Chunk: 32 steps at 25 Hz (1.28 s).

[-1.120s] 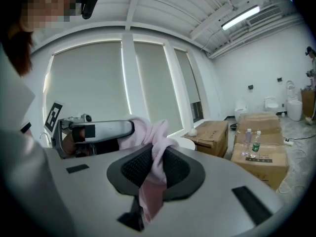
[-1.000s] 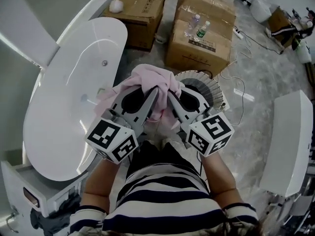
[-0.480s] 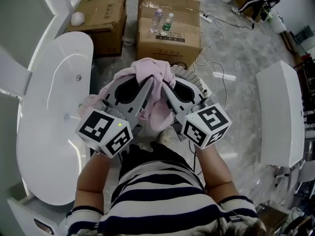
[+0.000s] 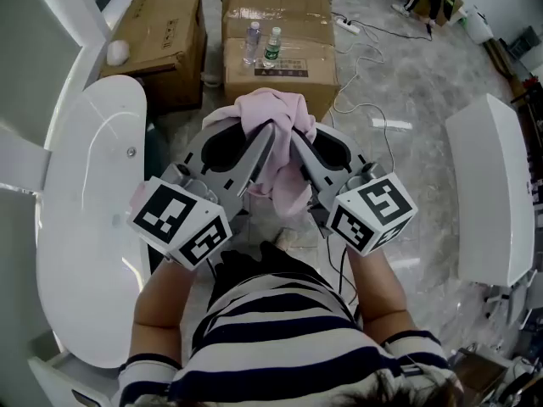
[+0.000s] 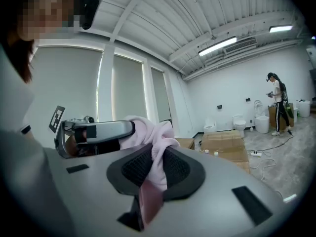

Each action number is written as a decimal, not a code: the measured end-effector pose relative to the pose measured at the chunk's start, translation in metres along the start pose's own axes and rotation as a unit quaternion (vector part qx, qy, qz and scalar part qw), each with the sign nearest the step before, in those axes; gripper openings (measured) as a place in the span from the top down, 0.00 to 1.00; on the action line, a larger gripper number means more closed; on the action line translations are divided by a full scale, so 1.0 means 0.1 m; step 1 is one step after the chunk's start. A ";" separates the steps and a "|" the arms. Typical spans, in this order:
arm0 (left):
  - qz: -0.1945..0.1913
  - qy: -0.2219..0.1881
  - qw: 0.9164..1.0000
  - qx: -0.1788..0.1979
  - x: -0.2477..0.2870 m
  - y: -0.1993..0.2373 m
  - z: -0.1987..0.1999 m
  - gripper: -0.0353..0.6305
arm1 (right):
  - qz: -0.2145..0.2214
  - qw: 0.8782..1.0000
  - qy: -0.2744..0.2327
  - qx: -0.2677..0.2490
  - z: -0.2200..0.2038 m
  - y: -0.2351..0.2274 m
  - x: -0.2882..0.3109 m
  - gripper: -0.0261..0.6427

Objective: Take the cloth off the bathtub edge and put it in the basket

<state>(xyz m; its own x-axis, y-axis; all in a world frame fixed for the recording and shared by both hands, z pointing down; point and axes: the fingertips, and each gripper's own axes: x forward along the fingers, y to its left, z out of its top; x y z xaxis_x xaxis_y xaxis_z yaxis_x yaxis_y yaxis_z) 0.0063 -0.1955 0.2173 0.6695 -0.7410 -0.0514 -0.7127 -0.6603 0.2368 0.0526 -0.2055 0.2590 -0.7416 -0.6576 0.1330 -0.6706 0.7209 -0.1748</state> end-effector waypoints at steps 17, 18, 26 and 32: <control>-0.086 0.011 0.996 0.018 1.44 -0.40 -0.06 0.85 | -0.078 0.995 -0.063 -0.002 0.37 -1.44 -0.54 0.85; -0.090 0.013 0.996 0.016 1.50 -0.40 -0.10 0.85 | -0.082 0.995 -0.062 -0.002 0.35 -1.51 -0.55 0.85; -0.109 0.085 0.990 -0.026 1.80 -0.20 -0.77 0.85 | -0.125 0.991 0.006 0.045 -0.28 -1.89 -0.51 0.85; -0.118 0.147 0.980 -0.065 1.84 0.12 -1.42 0.85 | -0.149 0.983 0.061 0.087 -0.92 -2.05 -0.36 0.85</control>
<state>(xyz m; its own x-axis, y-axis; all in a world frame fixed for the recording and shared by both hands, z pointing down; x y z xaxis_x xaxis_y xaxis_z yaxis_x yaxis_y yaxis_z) 0.1505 -0.3230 0.3481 0.8570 -0.4907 0.1573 -0.5116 -0.7737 0.3737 0.2146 -0.3096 0.3797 -0.5169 -0.7952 0.3171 -0.8526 0.4450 -0.2740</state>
